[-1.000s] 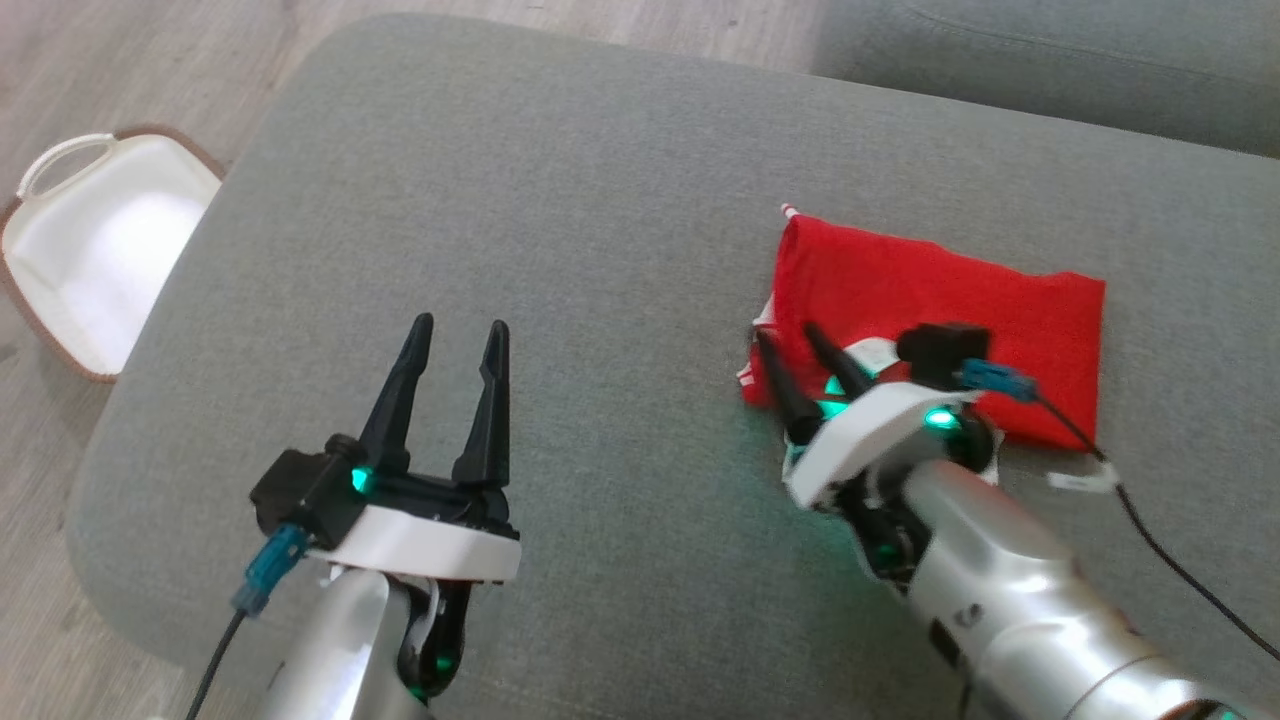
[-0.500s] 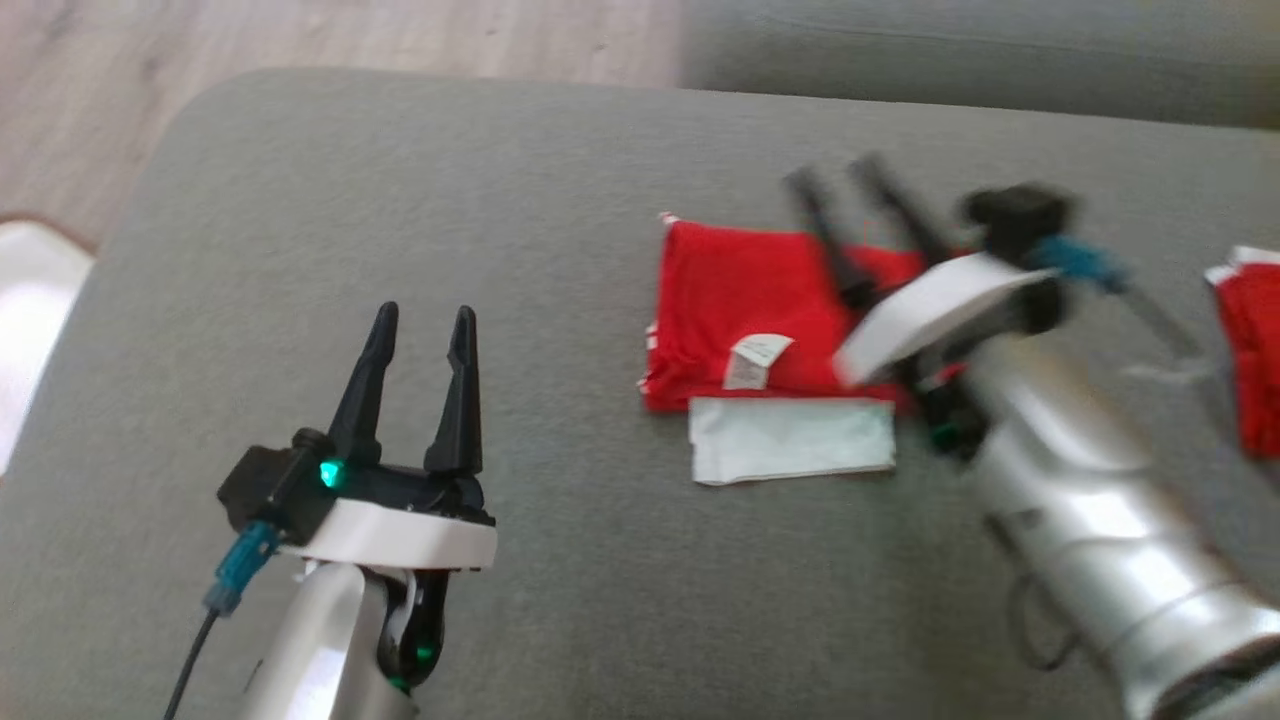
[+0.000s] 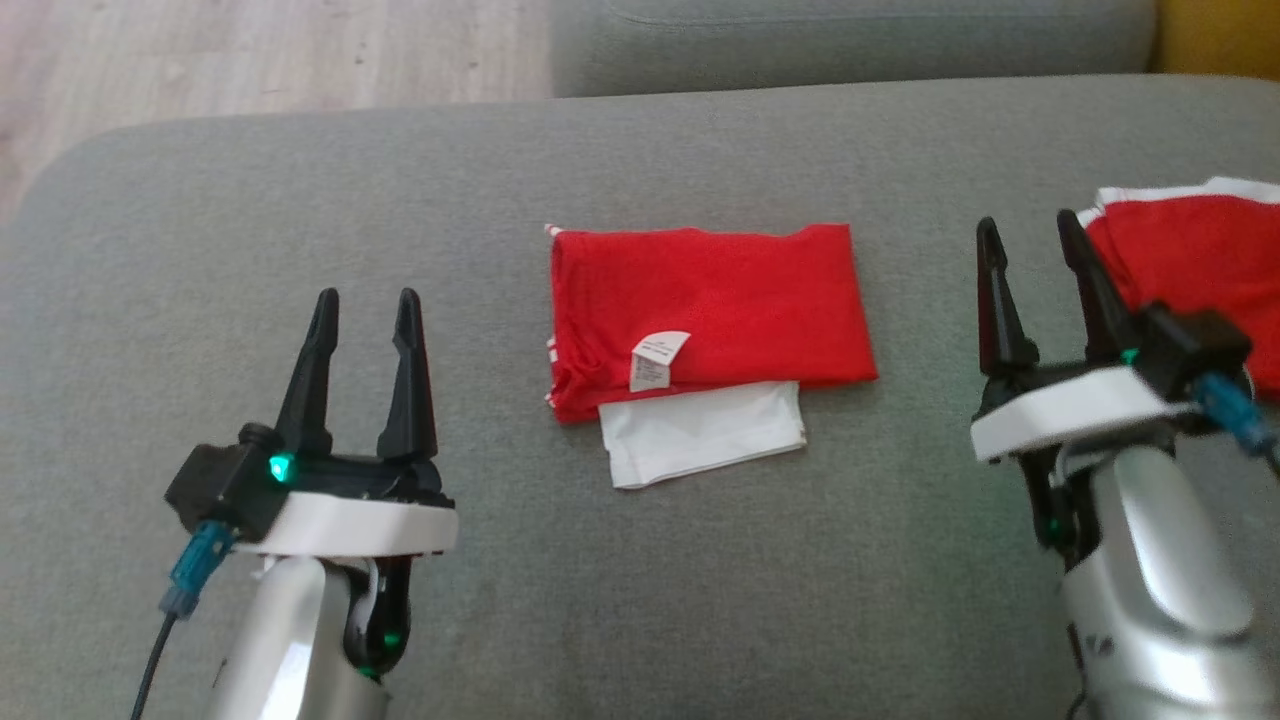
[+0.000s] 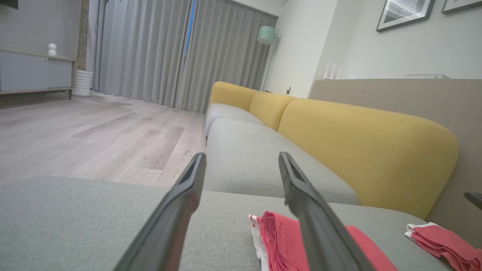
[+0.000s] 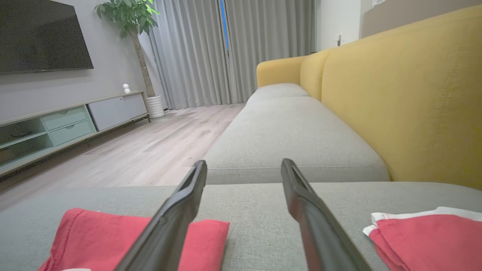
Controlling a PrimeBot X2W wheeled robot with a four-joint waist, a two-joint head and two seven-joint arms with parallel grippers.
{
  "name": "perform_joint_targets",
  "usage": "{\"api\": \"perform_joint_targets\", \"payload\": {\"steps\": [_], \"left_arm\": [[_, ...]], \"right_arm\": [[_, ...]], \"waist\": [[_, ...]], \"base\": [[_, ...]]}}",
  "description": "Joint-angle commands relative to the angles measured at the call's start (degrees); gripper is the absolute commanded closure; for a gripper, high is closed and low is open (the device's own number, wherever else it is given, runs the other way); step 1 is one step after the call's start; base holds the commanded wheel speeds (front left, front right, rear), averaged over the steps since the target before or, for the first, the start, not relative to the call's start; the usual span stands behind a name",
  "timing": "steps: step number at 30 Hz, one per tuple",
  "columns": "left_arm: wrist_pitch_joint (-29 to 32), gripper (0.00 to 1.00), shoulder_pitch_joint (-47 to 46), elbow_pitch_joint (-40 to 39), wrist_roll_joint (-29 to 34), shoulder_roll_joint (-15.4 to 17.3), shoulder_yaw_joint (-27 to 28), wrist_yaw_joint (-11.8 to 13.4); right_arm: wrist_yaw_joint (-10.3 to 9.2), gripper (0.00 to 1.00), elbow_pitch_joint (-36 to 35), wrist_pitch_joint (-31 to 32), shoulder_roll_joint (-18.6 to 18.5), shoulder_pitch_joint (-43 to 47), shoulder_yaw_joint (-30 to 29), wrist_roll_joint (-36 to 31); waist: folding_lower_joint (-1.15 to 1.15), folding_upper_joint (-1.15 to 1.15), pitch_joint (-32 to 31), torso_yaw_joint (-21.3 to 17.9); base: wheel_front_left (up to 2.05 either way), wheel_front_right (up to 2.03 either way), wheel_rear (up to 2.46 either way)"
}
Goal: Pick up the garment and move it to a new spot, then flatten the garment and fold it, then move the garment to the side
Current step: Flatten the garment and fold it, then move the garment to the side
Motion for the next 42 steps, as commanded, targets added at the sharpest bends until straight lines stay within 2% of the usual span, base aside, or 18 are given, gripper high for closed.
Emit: {"api": "perform_joint_targets", "payload": {"steps": [1, 8, 18, 22, 30, 34, 42], "left_arm": [[-0.29, 0.0, -0.83, -1.61, 0.73, 0.29, 2.75, 0.09], [-0.29, 0.0, 0.73, -0.66, 1.79, 0.08, 4.29, 0.09], [-0.29, 0.0, 0.51, -0.31, 1.48, 0.01, 3.3, 0.09], [-0.29, 0.0, -0.13, -0.41, 1.26, 0.01, 2.7, 0.09], [-0.29, 0.0, -2.9, -1.17, 0.59, 0.0, 0.79, 0.09], [-0.29, 0.0, -4.72, -0.91, -0.86, 0.0, -0.54, 0.09], [-0.29, 0.0, -6.45, -0.13, -1.74, 0.0, -2.3, 0.09]], "right_arm": [[-0.04, 0.0, -4.17, -0.56, 1.64, 1.4, -0.5, -1.62], [-0.04, 0.0, -8.47, -0.56, 3.61, 7.54, -2.64, -4.35], [-0.04, 0.0, -9.89, -0.56, 3.82, 8.14, -1.96, -3.09], [-0.04, 0.0, -8.4, -0.57, 3.83, 7.4, -1.37, -3.12], [-0.04, 0.0, -0.07, 2.47, 3.83, 0.64, -0.86, -3.73], [-0.04, 0.0, 7.1, 6.71, 3.84, -4.58, 0.11, 0.22], [-0.04, 0.0, 18.7, 10.8, 3.84, -10.85, 3.54, 4.26]], "waist": [[0.0, 0.0, 0.31, -0.84], [0.0, 0.0, 0.46, -1.62], [0.0, 0.0, 1.04, -1.53], [0.0, 0.0, 2.09, -0.95], [0.0, 0.0, 6.62, 1.39], [0.0, 0.0, 8.93, 3.42], [0.0, 0.0, 10.83, 5.9]], "base": [[0.0, 0.0, 0.0], [0.0, 0.0, 0.0], [0.0, 0.0, 0.0], [0.0, 0.0, 0.0], [0.0, 0.0, 0.0], [0.0, 0.0, 0.0], [0.0, 0.0, 0.0]]}}
